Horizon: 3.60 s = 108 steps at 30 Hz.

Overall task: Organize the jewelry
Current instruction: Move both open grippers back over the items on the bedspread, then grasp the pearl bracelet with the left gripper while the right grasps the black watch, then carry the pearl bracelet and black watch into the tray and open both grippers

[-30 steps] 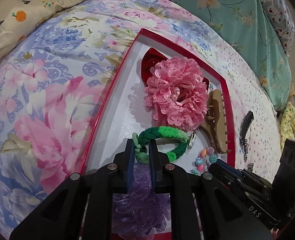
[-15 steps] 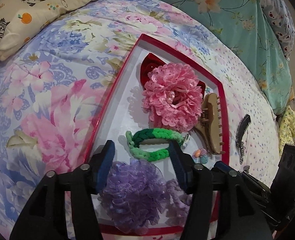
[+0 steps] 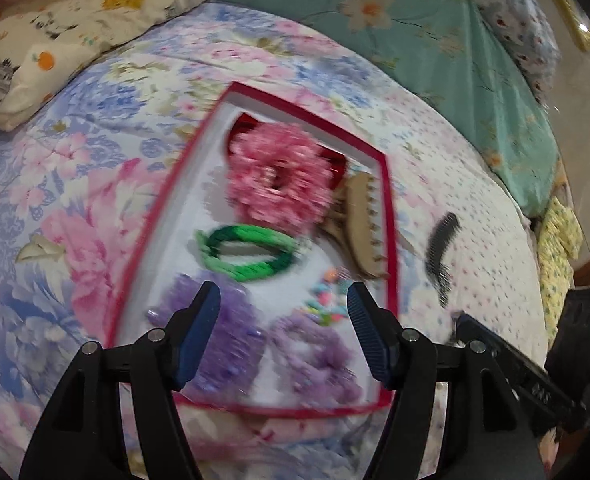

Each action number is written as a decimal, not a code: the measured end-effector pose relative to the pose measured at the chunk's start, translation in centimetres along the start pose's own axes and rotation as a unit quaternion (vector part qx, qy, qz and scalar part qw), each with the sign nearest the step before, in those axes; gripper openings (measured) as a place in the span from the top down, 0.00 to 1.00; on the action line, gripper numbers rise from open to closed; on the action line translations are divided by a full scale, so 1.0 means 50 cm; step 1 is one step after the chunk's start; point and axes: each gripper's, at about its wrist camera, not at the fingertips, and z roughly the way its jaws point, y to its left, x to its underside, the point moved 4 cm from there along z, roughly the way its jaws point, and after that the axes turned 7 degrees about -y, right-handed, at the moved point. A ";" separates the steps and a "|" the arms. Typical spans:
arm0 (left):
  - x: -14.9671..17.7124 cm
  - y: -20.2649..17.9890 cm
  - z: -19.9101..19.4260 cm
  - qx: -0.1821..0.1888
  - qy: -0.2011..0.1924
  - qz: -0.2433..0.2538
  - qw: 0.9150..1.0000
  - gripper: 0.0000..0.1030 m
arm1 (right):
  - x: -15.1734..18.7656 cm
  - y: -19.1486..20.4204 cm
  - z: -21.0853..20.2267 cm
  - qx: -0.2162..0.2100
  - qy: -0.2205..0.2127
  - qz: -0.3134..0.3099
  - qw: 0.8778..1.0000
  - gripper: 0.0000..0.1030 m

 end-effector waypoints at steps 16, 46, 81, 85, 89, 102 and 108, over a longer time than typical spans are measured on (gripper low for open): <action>0.120 -0.228 0.018 0.092 0.069 0.084 0.990 0.36 | 0.028 -0.218 -0.182 0.088 -0.045 0.087 0.991 0.51; 0.236 -0.406 0.193 0.147 0.157 0.211 0.954 0.37 | 0.020 -0.331 -0.021 0.038 0.020 0.155 0.987 0.89; 0.131 -0.306 0.012 0.158 0.057 0.111 0.980 0.89 | 0.017 -0.242 -0.103 0.052 -0.018 0.102 0.993 0.93; 0.129 -0.287 0.009 0.158 0.058 0.100 0.981 0.89 | 0.037 -0.262 -0.073 0.058 -0.001 0.117 0.991 0.81; 0.132 -0.271 0.010 0.158 0.062 0.086 0.982 0.89 | 0.051 -0.260 -0.047 0.060 0.010 0.119 0.991 0.58; 0.109 -0.240 -0.010 0.158 0.044 0.066 0.984 0.89 | 0.039 -0.236 -0.013 0.102 -0.002 0.047 0.994 0.72; 0.094 -0.223 -0.036 0.158 0.028 0.056 0.985 0.89 | 0.039 -0.212 -0.053 0.060 -0.007 0.073 0.995 0.99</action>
